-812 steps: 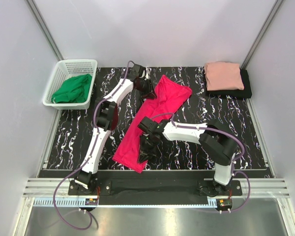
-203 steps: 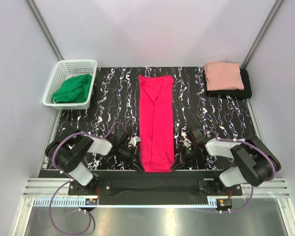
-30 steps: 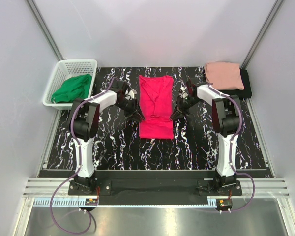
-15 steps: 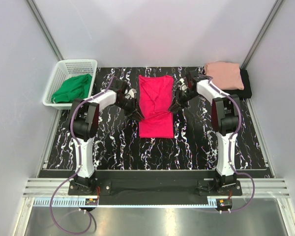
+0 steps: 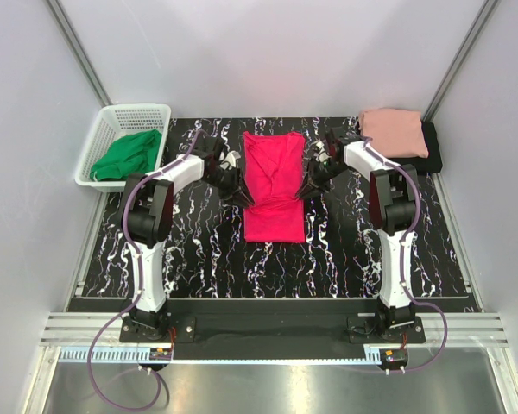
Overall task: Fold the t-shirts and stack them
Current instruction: Fold the tshirt
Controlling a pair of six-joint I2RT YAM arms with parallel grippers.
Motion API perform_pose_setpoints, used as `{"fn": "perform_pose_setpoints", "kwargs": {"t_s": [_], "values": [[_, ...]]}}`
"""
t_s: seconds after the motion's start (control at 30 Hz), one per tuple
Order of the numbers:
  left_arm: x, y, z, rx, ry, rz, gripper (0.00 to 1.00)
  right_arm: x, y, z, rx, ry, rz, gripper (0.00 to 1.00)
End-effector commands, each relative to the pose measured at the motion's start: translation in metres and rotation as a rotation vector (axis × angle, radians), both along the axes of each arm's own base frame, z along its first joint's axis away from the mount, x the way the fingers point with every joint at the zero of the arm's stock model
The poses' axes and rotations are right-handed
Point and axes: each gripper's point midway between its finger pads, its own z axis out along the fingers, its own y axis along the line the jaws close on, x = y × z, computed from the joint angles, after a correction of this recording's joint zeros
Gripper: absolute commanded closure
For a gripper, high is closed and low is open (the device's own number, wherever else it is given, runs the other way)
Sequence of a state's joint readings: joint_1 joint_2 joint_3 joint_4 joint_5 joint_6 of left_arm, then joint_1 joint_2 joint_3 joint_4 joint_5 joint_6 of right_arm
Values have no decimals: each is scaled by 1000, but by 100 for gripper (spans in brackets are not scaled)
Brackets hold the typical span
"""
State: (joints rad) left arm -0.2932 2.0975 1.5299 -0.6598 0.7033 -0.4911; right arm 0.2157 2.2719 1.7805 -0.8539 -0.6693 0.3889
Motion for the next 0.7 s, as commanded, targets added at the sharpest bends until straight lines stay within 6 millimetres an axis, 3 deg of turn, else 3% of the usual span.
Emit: {"fn": "perform_pose_setpoints", "kwargs": {"t_s": [0.0, 0.3, 0.67], "values": [[9, -2, 19, -29, -41, 4, 67, 18, -6, 25, -2, -75, -25, 75], [7, -2, 26, -36, -53, 0, 66, 39, -8, 52, 18, -143, -53, 74], [0, -3, 32, -55, -44, -5, 64, 41, -7, 82, 51, -186, -59, 75]]}}
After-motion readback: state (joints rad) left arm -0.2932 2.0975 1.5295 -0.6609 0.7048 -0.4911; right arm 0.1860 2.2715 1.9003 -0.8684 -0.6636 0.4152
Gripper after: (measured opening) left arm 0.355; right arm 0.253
